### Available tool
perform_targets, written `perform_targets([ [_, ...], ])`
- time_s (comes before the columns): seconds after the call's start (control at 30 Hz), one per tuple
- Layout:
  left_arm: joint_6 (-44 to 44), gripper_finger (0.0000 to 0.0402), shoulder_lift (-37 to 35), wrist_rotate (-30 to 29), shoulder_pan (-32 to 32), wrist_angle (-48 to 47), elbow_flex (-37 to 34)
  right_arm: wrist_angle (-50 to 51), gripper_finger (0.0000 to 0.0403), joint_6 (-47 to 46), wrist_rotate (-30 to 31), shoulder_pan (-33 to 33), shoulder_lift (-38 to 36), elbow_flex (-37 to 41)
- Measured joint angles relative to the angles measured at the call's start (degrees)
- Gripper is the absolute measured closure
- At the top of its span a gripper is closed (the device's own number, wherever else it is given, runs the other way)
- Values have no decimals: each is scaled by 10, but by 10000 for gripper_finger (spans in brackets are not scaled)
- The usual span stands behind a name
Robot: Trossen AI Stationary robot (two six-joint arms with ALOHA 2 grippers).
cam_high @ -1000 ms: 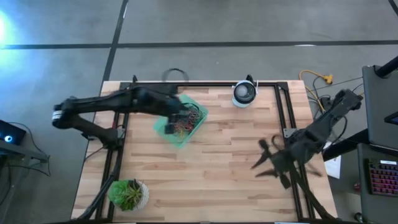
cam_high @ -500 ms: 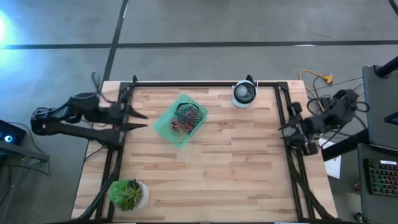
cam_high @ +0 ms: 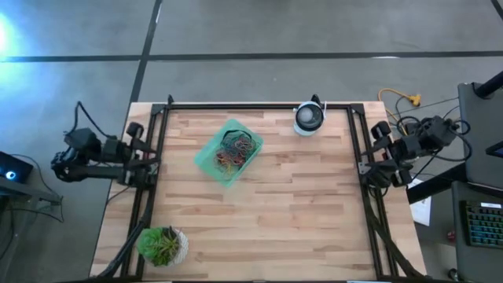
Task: Pick and place rubber bands into bin
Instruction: Return to Home Position
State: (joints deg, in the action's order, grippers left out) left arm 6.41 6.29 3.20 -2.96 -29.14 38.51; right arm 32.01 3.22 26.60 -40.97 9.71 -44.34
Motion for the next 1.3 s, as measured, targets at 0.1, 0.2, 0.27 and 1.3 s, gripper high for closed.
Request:
perform_targets([
  [0.1,15,303,-50,0,0,-8,-31,5,271,-2,0,0,-19,13],
  [0.2,27,303,-44,-2,0,-27,-44,5,271,-1,1,0,-37,32],
  [0.27,30,303,-35,-4,1,-7,-42,7,271,-1,5,0,-50,44],
  [1.3,121,303,-46,-41,1,392,-348,-115,271,49,-37,0,-97,180],
])
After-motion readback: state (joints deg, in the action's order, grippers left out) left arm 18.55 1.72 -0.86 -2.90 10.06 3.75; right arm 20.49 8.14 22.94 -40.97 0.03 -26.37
